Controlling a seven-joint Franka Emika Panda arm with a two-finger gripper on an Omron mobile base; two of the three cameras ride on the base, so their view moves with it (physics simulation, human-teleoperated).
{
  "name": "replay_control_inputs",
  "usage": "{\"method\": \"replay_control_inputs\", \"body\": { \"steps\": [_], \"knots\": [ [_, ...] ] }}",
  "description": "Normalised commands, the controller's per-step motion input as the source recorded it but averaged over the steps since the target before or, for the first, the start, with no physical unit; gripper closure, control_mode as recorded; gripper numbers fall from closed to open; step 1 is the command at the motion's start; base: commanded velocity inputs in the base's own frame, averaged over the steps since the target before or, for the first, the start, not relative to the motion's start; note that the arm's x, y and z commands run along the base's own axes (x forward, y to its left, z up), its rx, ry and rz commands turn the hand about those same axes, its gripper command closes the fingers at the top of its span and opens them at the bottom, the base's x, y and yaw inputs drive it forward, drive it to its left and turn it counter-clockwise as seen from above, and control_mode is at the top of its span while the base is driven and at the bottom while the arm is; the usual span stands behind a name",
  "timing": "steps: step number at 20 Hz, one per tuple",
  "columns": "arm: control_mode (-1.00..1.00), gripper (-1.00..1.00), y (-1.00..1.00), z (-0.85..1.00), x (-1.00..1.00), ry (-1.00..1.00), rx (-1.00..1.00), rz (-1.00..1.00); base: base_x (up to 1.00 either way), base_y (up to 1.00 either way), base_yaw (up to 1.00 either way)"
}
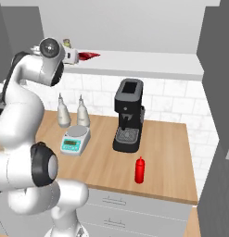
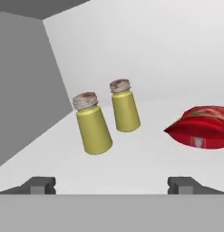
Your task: Put the shaker and condiment bottle from the counter next to their counterparts in the cabinet.
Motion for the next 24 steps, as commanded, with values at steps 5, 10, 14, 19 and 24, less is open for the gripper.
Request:
{"method": "replay_control_inputs", "body": {
  "steps": [5,10,14,19,24],
  "knots": [
    [-1.0,-1.0,-0.33,0.16,-1.0,-0.04,0.18,-0.03,0.0,0.0,0.0],
    [-1.0,-1.0,-0.3,0.04,-1.0,0.0,0.12,-0.15,0.0,0.0,0.0],
    [-1.0,-1.0,-0.55,0.0,-1.0,0.0,0.09,-0.42,0.0,0.0,0.0],
    [-1.0,-1.0,-0.55,-0.03,-1.0,0.0,0.1,-0.48,0.0,0.0,0.0],
    [-1.0,-1.0,-0.63,-0.46,-0.85,-0.01,0.0,-0.55,0.0,0.0,0.0]
  ]
}}
